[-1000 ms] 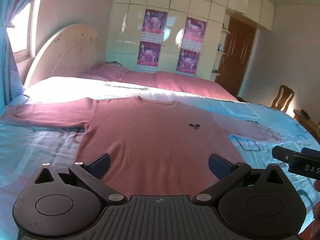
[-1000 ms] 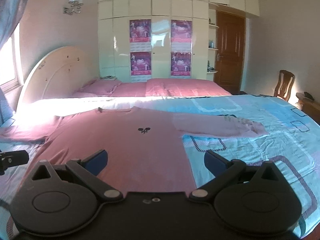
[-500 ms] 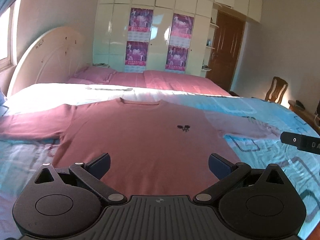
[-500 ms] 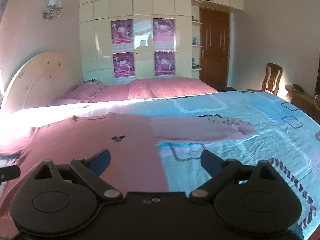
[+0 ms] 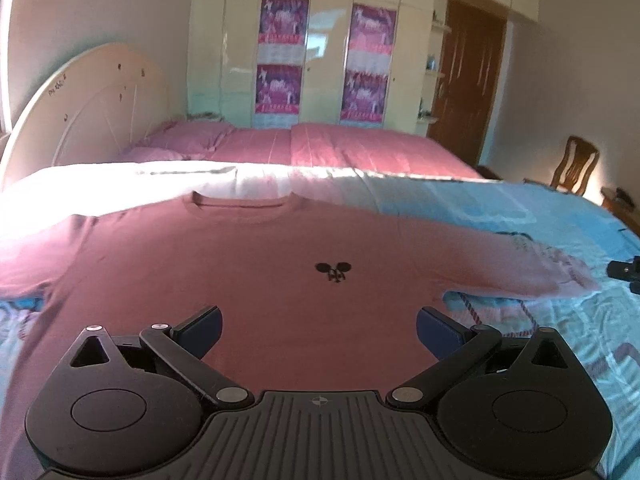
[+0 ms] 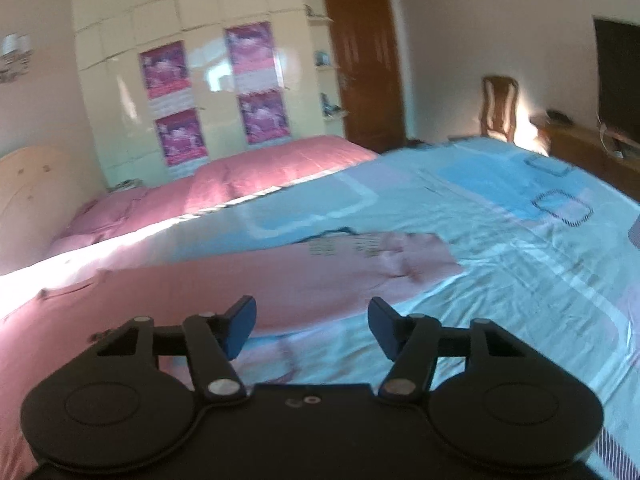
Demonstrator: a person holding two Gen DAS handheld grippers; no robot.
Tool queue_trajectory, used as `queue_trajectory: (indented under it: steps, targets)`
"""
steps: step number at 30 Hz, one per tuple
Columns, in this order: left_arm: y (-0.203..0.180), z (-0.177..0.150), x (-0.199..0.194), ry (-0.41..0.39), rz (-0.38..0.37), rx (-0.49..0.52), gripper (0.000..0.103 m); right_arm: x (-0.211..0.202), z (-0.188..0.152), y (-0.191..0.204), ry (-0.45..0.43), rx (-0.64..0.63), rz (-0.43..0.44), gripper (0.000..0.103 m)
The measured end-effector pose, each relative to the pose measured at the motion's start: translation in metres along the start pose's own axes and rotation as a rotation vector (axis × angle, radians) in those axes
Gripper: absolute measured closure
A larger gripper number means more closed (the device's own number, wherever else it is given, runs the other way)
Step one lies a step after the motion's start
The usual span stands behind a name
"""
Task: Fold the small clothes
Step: 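Move the right tool toward the sweatshirt sleeve end and open it, then grasp the sleeve cuff with the right tool and lift it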
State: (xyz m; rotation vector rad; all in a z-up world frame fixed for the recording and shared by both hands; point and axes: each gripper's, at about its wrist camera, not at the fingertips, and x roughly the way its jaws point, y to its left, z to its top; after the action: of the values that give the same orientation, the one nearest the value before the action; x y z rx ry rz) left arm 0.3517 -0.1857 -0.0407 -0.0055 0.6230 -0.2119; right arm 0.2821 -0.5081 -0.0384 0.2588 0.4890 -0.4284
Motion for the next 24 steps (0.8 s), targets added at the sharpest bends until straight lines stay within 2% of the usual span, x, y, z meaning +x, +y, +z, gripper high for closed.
queue_trajectory:
  steps: [5,8,14,17,19,20,22,23,24]
  targets:
    - [-0.033,0.009,0.032,0.05,0.051,0.025,0.0,0.059,0.011,-0.058,0.049,0.116,-0.035,0.055]
    - [-0.049,0.012,0.047,0.068,0.069,0.05,0.0,0.09,0.01,-0.089,0.073,0.202,-0.045,0.056]
    - [-0.077,0.017,0.071,0.104,0.075,0.07,0.0,0.142,0.003,-0.14,0.117,0.379,-0.013,0.056]
    - [-0.087,0.021,0.077,0.104,0.076,0.082,0.0,0.157,-0.002,-0.153,0.132,0.439,0.007,0.061]
    - [-0.091,0.023,0.079,0.105,0.08,0.083,0.0,0.161,-0.002,-0.152,0.123,0.439,0.026,0.067]
    - [-0.093,0.025,0.079,0.106,0.082,0.084,0.0,0.163,-0.002,-0.151,0.124,0.432,0.041,0.077]
    - [-0.093,0.028,0.08,0.102,0.087,0.087,0.0,0.17,-0.001,-0.152,0.136,0.434,0.058,0.089]
    - [-0.092,0.03,0.081,0.097,0.091,0.089,0.0,0.169,0.0,-0.152,0.115,0.43,0.058,0.096]
    - [-0.091,0.033,0.082,0.094,0.095,0.092,0.0,0.161,0.002,-0.152,0.067,0.413,0.046,0.097]
